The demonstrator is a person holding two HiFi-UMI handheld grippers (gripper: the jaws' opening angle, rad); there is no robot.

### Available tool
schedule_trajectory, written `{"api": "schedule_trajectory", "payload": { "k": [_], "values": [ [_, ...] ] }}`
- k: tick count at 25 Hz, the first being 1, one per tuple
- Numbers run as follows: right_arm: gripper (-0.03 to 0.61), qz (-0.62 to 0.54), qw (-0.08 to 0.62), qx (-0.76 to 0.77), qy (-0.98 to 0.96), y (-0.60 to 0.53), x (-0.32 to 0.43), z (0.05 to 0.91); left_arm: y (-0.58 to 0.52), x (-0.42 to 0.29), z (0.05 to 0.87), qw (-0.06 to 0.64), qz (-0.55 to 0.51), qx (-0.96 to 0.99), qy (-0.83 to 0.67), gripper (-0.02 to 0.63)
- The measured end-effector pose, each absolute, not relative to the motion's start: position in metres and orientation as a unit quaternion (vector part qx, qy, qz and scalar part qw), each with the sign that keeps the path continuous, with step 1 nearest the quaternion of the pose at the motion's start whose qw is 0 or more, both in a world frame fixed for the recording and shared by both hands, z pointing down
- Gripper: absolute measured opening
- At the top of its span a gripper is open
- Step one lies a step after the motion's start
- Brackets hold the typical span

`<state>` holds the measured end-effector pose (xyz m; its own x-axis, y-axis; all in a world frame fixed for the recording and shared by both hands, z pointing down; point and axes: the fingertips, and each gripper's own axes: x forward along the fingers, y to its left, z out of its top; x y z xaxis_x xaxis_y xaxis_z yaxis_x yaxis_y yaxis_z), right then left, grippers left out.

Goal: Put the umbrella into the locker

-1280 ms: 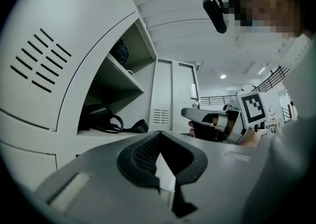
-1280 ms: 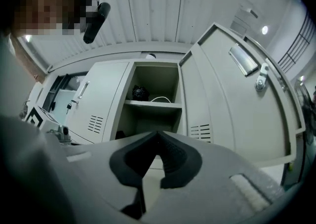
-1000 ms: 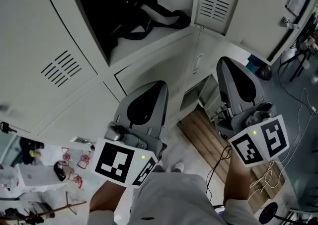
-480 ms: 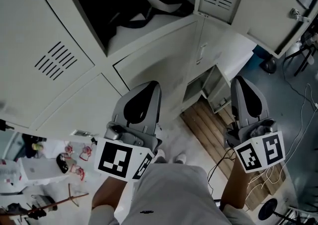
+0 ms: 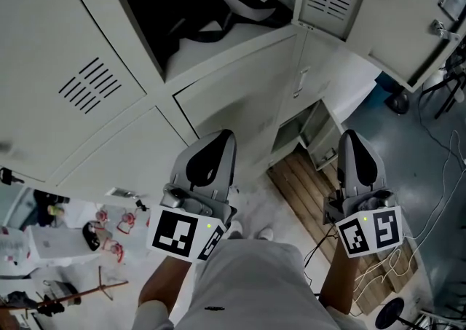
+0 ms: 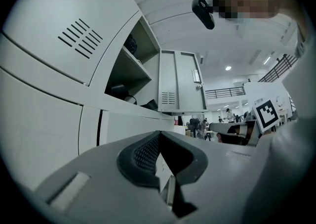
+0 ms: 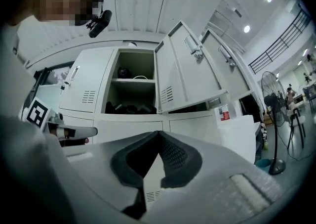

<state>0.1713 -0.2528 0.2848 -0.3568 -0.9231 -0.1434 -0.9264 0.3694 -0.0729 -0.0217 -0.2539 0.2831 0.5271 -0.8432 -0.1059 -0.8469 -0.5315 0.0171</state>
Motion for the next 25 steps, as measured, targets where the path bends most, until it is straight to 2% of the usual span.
{"api": "schedule_trajectory", "payload": {
  "k": [9, 25],
  "values": [
    [-0.008, 0.012, 0.059, -0.558, 0.827, -0.258, 0.160, 0.306, -0.255, -0.027, 0.295, 0.006, 0.055, -0.867, 0.495, 0.017],
    [-0.008, 0.006, 0.067, -0.538, 0.840, -0.267, 0.144, 0.306, -0.253, -0.026, 0.302, -0.001, 0.058, -0.861, 0.505, 0.017]
  ]
}}
